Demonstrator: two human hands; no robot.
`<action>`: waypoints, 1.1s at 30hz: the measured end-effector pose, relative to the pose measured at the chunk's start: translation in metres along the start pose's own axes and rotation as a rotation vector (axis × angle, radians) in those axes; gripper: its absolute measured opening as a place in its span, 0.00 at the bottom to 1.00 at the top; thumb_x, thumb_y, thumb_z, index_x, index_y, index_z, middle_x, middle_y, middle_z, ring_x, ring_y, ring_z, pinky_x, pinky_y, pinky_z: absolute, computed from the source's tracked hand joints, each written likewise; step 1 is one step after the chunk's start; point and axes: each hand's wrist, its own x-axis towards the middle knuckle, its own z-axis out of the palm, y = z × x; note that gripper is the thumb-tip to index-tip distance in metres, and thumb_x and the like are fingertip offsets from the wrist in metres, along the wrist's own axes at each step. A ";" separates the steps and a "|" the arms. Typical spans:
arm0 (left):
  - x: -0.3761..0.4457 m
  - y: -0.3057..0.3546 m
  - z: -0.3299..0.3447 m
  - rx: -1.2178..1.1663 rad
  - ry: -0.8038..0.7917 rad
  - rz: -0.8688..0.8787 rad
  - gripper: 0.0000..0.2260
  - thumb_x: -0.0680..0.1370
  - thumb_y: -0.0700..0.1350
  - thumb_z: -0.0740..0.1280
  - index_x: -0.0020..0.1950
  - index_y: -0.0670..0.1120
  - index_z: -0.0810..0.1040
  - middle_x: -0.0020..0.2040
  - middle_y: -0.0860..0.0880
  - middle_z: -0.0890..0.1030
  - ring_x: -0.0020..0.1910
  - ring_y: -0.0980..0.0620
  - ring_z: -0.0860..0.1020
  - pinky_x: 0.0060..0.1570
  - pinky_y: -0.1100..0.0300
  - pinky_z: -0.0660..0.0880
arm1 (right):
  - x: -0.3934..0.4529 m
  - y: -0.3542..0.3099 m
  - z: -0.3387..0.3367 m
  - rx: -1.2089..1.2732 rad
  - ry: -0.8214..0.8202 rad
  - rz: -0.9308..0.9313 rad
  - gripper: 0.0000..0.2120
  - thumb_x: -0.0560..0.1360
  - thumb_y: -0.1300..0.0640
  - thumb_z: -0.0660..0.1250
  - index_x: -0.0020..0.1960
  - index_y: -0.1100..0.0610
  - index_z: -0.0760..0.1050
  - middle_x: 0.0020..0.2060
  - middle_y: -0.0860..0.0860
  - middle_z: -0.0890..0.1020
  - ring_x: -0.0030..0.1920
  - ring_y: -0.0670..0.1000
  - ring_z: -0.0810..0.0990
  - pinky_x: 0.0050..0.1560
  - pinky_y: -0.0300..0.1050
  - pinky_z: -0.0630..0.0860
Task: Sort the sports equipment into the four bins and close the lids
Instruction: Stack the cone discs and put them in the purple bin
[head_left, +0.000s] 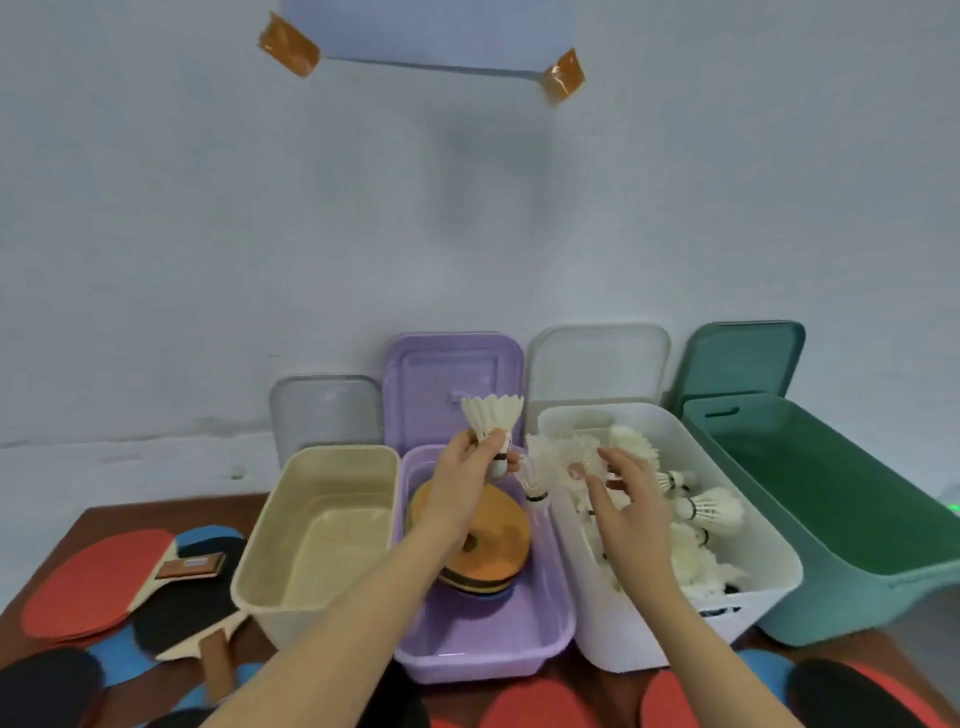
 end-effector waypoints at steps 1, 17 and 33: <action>0.003 -0.005 0.019 0.009 -0.010 -0.001 0.06 0.78 0.43 0.64 0.49 0.40 0.75 0.37 0.46 0.82 0.40 0.49 0.80 0.50 0.51 0.76 | 0.008 0.011 -0.014 -0.006 0.011 0.008 0.13 0.74 0.59 0.69 0.57 0.57 0.76 0.51 0.46 0.76 0.49 0.46 0.76 0.52 0.40 0.72; 0.064 -0.067 0.127 0.580 0.145 -0.121 0.21 0.78 0.49 0.63 0.68 0.44 0.64 0.46 0.49 0.77 0.43 0.54 0.76 0.39 0.63 0.72 | 0.082 0.131 -0.071 -0.253 -0.341 0.037 0.21 0.78 0.49 0.60 0.71 0.47 0.64 0.69 0.48 0.67 0.70 0.50 0.64 0.70 0.56 0.61; 0.115 -0.104 0.124 0.989 -0.102 0.314 0.18 0.82 0.51 0.54 0.70 0.48 0.68 0.68 0.52 0.70 0.67 0.56 0.66 0.67 0.61 0.61 | 0.110 0.164 -0.035 -0.538 -0.489 -0.016 0.33 0.72 0.32 0.33 0.74 0.38 0.49 0.73 0.39 0.43 0.75 0.43 0.43 0.71 0.44 0.39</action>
